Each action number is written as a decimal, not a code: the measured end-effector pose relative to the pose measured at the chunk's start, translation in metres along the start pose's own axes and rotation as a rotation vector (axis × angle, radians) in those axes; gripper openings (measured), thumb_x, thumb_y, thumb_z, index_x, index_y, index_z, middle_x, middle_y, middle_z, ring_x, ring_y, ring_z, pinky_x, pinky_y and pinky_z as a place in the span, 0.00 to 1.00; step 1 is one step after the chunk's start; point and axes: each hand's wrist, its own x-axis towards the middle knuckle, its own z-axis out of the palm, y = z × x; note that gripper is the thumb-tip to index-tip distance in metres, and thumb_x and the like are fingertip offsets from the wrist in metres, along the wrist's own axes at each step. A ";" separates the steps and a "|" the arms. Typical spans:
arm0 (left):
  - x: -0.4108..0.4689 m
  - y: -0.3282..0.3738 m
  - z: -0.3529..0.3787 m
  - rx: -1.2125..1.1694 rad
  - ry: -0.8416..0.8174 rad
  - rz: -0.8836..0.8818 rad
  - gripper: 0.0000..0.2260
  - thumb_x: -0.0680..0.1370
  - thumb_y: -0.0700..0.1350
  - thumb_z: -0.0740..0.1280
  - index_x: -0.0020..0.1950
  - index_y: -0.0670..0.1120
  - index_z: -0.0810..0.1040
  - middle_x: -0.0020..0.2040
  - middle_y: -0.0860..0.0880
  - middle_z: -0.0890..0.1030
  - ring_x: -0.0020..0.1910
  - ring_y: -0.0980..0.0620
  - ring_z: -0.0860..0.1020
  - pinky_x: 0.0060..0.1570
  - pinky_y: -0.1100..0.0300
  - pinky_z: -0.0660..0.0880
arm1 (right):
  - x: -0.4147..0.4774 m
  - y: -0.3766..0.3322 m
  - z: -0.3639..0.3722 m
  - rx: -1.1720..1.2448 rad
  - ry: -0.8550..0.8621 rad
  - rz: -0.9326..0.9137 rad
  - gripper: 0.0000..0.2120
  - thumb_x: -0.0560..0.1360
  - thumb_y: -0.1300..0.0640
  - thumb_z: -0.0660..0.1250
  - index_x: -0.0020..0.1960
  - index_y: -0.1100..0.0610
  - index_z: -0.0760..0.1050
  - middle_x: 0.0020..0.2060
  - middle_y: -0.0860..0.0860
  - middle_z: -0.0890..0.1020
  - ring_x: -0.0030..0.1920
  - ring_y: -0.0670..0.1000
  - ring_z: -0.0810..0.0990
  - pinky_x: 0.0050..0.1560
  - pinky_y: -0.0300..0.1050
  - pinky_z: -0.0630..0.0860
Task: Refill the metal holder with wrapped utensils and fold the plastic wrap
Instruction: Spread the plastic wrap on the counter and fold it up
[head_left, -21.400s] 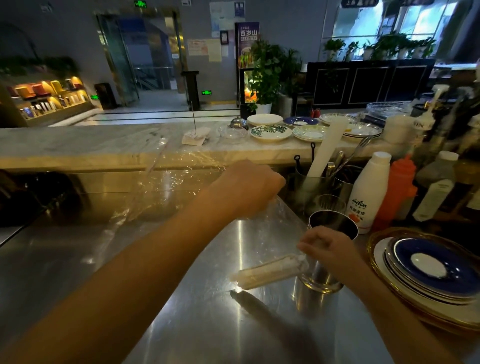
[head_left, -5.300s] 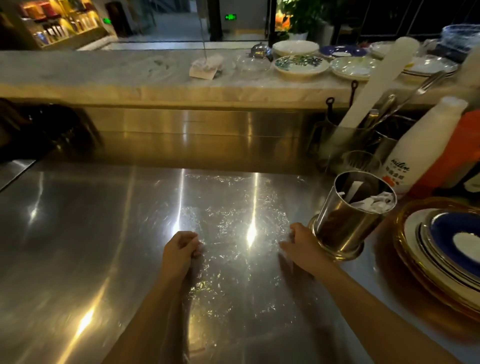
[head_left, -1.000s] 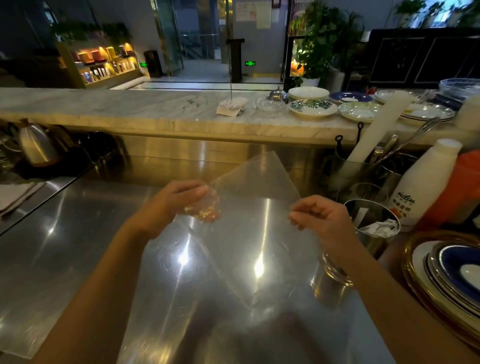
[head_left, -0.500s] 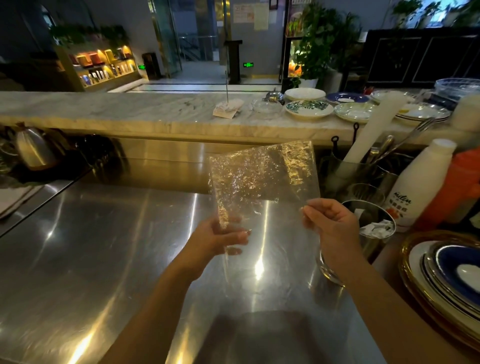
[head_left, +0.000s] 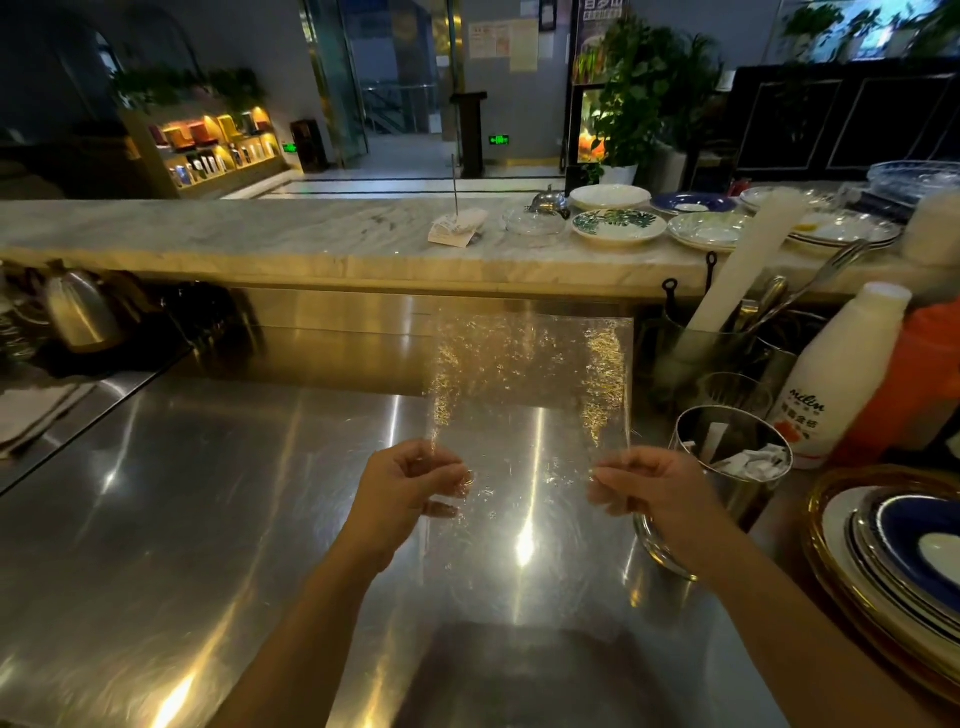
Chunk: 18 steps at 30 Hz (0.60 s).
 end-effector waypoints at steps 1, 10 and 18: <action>0.000 0.000 -0.001 -0.004 -0.003 0.000 0.01 0.72 0.35 0.69 0.42 0.40 0.80 0.35 0.46 0.85 0.35 0.49 0.82 0.31 0.60 0.79 | 0.000 -0.001 -0.001 -0.001 0.002 0.004 0.04 0.72 0.67 0.65 0.44 0.62 0.79 0.34 0.54 0.85 0.35 0.52 0.84 0.30 0.37 0.78; -0.005 0.000 -0.008 -0.094 -0.031 -0.034 0.06 0.66 0.41 0.71 0.41 0.42 0.81 0.38 0.44 0.85 0.36 0.47 0.83 0.32 0.56 0.80 | -0.003 0.003 -0.006 0.042 -0.077 0.057 0.09 0.71 0.65 0.65 0.44 0.57 0.83 0.37 0.58 0.85 0.37 0.56 0.84 0.31 0.41 0.79; -0.015 -0.003 -0.012 0.002 -0.129 0.010 0.23 0.71 0.22 0.56 0.37 0.44 0.84 0.42 0.44 0.86 0.44 0.44 0.83 0.40 0.53 0.81 | -0.008 0.006 -0.015 0.044 -0.090 0.011 0.20 0.70 0.77 0.57 0.31 0.61 0.82 0.35 0.56 0.86 0.38 0.55 0.84 0.32 0.40 0.79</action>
